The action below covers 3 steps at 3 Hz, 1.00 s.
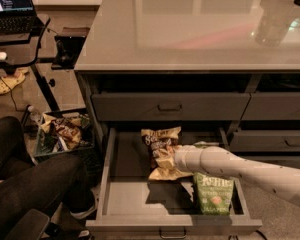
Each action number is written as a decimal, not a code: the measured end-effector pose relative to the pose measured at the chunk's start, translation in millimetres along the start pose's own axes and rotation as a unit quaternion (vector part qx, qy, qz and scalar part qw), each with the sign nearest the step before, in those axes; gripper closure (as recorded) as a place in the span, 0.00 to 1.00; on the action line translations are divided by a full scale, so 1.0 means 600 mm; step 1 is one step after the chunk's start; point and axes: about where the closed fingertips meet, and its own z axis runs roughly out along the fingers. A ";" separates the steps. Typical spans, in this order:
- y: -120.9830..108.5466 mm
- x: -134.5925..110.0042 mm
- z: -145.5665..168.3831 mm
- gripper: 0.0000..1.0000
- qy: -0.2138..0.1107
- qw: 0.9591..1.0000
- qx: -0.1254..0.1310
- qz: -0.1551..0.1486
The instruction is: Pick brown chip bag from middle drawer and place on counter
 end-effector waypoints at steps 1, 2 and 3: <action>0.041 0.035 -0.046 1.00 0.042 0.999 0.001 -0.034; 0.076 0.023 -0.107 1.00 0.048 0.994 0.000 -0.095; 0.104 -0.025 -0.134 1.00 0.036 0.985 -0.012 -0.167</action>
Offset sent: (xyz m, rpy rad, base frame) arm -0.1142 -0.0089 0.0764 -0.2450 -0.1470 0.2213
